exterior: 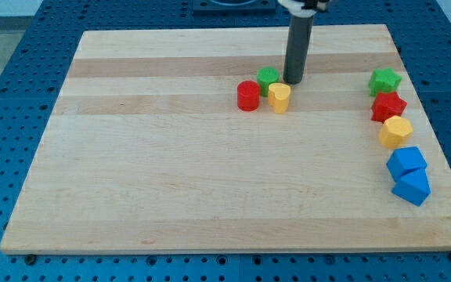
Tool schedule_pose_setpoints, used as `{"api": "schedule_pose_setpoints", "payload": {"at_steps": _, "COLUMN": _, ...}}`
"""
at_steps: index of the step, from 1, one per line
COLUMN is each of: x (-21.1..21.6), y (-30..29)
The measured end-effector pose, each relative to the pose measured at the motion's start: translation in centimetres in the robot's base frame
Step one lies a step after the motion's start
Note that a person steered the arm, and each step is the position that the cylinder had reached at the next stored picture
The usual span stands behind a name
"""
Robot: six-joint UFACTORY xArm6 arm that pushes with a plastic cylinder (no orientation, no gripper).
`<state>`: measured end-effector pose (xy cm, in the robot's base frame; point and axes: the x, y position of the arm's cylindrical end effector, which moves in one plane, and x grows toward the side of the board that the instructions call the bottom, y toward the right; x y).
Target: Push green star towards yellow heart
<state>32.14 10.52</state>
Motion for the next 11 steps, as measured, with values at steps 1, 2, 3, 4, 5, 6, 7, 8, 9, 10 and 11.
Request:
{"api": "schedule_pose_setpoints", "payload": {"at_steps": 1, "x": -2.8, "y": 4.1}}
{"api": "schedule_pose_setpoints", "payload": {"at_steps": 2, "x": -2.9, "y": 9.8}}
{"api": "schedule_pose_setpoints", "payload": {"at_steps": 3, "x": -2.3, "y": 15.9}}
{"api": "schedule_pose_setpoints", "payload": {"at_steps": 4, "x": -1.7, "y": 20.8}}
{"api": "schedule_pose_setpoints", "payload": {"at_steps": 5, "x": 0.8, "y": 23.5}}
{"api": "schedule_pose_setpoints", "payload": {"at_steps": 6, "x": 2.7, "y": 22.5}}
{"api": "schedule_pose_setpoints", "payload": {"at_steps": 7, "x": 3.9, "y": 18.8}}
{"api": "schedule_pose_setpoints", "payload": {"at_steps": 8, "x": 4.0, "y": 13.8}}
{"api": "schedule_pose_setpoints", "payload": {"at_steps": 9, "x": 4.0, "y": 9.7}}
{"api": "schedule_pose_setpoints", "payload": {"at_steps": 10, "x": 4.0, "y": 6.2}}
{"api": "schedule_pose_setpoints", "payload": {"at_steps": 11, "x": 4.0, "y": 4.9}}
